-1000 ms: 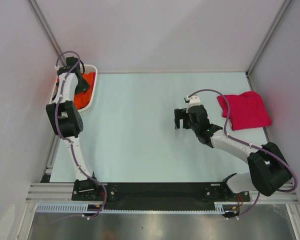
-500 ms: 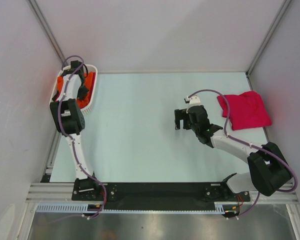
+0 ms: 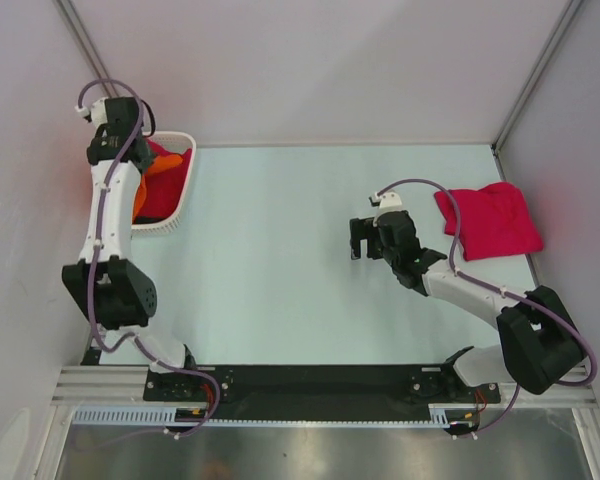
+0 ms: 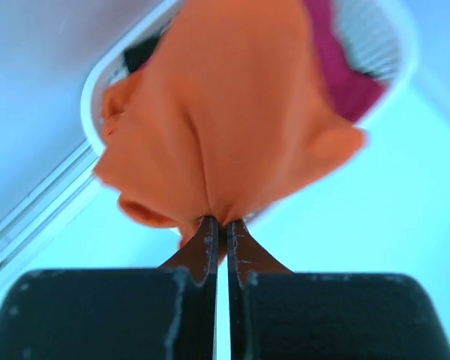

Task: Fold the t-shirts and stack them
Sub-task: Grab crumpled tshirt from bin with the left arm, then move the tshirt to the center of the board

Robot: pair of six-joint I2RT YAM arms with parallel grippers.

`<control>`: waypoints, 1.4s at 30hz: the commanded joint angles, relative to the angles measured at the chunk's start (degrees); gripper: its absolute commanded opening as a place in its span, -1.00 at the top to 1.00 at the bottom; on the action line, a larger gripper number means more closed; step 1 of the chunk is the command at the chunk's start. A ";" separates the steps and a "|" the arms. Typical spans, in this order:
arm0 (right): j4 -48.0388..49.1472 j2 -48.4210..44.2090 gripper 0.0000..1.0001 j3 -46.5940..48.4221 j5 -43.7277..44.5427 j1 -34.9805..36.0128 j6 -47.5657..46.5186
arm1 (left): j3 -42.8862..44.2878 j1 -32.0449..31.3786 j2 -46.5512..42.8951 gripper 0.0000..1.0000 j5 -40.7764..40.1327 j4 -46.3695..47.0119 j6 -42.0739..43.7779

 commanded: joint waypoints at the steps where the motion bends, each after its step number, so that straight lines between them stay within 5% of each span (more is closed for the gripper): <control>1: 1.23 -3.72 -0.99 0.92 2.89 -0.48 1.23 | -1.56 -5.69 -7.71 1.00 2.55 7.17 2.93; 15: 0.88 -8.21 -1.00 -1.55 6.76 -8.30 5.36 | -2.96 -32.94 0.36 1.00 12.04 11.47 1.53; 20: 0.70 -8.47 -1.00 -1.63 6.76 -8.65 5.10 | -0.16 -40.76 15.20 1.00 18.45 13.06 1.53; 26: 0.79 -9.18 -1.00 -2.16 6.67 -8.56 5.10 | 14.59 -49.29 36.45 0.96 32.25 10.79 4.25; 27: 0.79 -9.70 -0.99 -2.25 6.58 -8.56 5.10 | 18.09 -50.17 38.06 0.82 35.40 10.51 5.21; 30: 0.88 -10.67 -1.00 -2.95 6.23 -8.47 4.93 | 17.27 -53.60 38.35 -0.22 32.65 10.25 5.74; 31: 1.14 -10.93 -0.99 -3.04 5.97 -8.30 4.84 | 15.25 -55.00 36.78 -0.88 30.18 11.81 5.83; 36: 2.28 -11.90 -0.99 -2.60 3.69 -7.34 4.31 | -7.21 -54.67 17.04 -0.99 17.43 22.27 6.18; 42: 1.40 -10.67 -1.00 -0.49 3.07 -5.23 3.26 | -23.24 -50.45 -5.11 -0.99 9.51 30.11 7.77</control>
